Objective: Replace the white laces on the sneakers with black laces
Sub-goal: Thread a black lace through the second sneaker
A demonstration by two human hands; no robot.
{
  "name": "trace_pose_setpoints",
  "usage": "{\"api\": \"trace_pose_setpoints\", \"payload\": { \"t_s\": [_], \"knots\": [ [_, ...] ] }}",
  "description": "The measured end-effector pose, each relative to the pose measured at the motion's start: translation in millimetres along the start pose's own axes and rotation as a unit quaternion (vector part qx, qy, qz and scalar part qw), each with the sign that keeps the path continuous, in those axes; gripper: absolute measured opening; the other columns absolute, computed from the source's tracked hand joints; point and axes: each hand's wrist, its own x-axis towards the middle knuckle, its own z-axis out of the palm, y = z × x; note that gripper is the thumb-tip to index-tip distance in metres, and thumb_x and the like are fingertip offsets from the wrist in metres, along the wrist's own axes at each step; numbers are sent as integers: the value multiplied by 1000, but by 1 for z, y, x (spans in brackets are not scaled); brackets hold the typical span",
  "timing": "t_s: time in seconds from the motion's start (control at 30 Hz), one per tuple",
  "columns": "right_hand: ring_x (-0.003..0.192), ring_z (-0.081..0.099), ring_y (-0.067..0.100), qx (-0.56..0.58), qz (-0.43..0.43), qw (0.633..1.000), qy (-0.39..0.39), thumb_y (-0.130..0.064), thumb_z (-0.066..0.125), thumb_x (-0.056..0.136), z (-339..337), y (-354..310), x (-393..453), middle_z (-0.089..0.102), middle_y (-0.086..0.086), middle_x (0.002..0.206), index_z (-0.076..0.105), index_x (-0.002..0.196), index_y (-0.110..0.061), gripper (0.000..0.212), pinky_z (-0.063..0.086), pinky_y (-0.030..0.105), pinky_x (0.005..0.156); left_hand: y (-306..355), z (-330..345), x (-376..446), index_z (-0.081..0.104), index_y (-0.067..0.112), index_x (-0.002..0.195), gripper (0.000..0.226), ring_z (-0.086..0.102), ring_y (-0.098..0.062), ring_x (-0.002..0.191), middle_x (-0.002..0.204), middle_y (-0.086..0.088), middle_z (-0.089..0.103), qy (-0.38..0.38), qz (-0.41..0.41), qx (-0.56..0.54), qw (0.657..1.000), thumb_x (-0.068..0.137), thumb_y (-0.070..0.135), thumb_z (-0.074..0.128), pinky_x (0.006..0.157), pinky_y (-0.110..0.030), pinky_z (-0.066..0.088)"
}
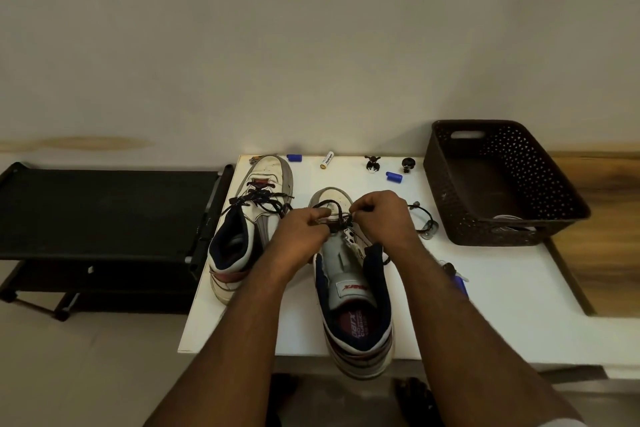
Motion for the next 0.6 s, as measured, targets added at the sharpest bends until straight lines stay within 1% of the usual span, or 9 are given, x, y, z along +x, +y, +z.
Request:
{"api": "trace_pose_setpoints", "payload": {
  "t_s": [0.07, 0.13, 0.17, 0.23, 0.3, 0.4, 0.47, 0.53, 0.6],
  "knots": [
    [95, 63, 16, 4, 9, 1000, -12, -5, 60, 88, 5, -1, 1, 71, 6, 104, 74, 101, -10, 20, 43, 19, 80, 0, 4, 2, 59, 14, 131, 46, 58, -5, 77, 118, -1, 64, -22, 10, -3, 1000, 90, -2, 46, 71, -18, 47],
    [89, 61, 14, 46, 22, 998, -32, -5, 60, 89, 10, -2, -1, 70, 5, 101, 73, 100, -10, 18, 47, 23, 81, -1, 7, 4, 60, 12, 129, 45, 58, -7, 87, 109, 3, 65, -22, 3, -32, 999, 89, -3, 46, 86, -25, 48],
    [88, 60, 13, 72, 30, 996, -39, -5, 60, 90, 12, -2, -2, 70, 4, 99, 73, 98, -11, 17, 48, 24, 81, -2, 7, 5, 64, 11, 125, 42, 59, -7, 85, 100, 5, 66, -13, -3, -44, 999, 89, -3, 47, 87, -26, 48],
    [87, 61, 12, 116, 41, 992, -42, -7, 60, 90, 14, -1, -4, 68, 1, 95, 72, 94, -14, 15, 49, 26, 81, -4, 7, 7, 69, 9, 115, 32, 58, -5, 72, 87, 3, 66, 13, -1, -59, 998, 91, -1, 51, 71, -19, 50],
    [81, 60, 7, 145, 41, 987, -45, -7, 60, 91, 14, -2, -7, 66, -3, 89, 71, 93, -14, 14, 47, 20, 72, -7, 6, 7, 71, 7, 107, 25, 58, -3, 65, 84, -2, 67, 30, 16, -69, 997, 90, -3, 56, 60, -12, 47],
    [77, 59, 4, 178, 38, 982, -59, -8, 62, 90, 13, -1, -8, 65, -5, 84, 72, 94, -12, 12, 40, 13, 62, -10, 8, 8, 73, 5, 97, 15, 63, -9, 67, 82, -6, 70, 64, 37, -63, 995, 85, -2, 67, 61, -15, 50],
    [90, 60, 10, 177, 18, 984, -31, -13, 66, 88, 10, 1, -6, 64, -5, 93, 72, 100, -14, 13, 43, 16, 70, -10, 10, 9, 74, 5, 91, 9, 63, -12, 67, 79, -6, 71, 103, 40, -39, 993, 83, 2, 70, 66, -23, 53],
    [106, 56, 13, 130, -58, 989, 38, -19, 71, 84, 5, 5, 0, 61, -6, 109, 72, 104, -23, 20, 45, 27, 87, -10, 9, 10, 75, 6, 90, 7, 60, -11, 61, 72, -4, 69, 131, 40, -21, 990, 84, 7, 70, 66, -26, 51],
    [111, 53, 14, 69, -140, 987, 22, -19, 74, 80, 2, 4, 5, 60, -8, 115, 73, 102, -30, 24, 44, 36, 95, -9, 4, 9, 76, 7, 89, 7, 58, -11, 57, 66, -1, 66, 132, 48, -4, 990, 85, 11, 70, 64, -29, 50]
  ]
}}
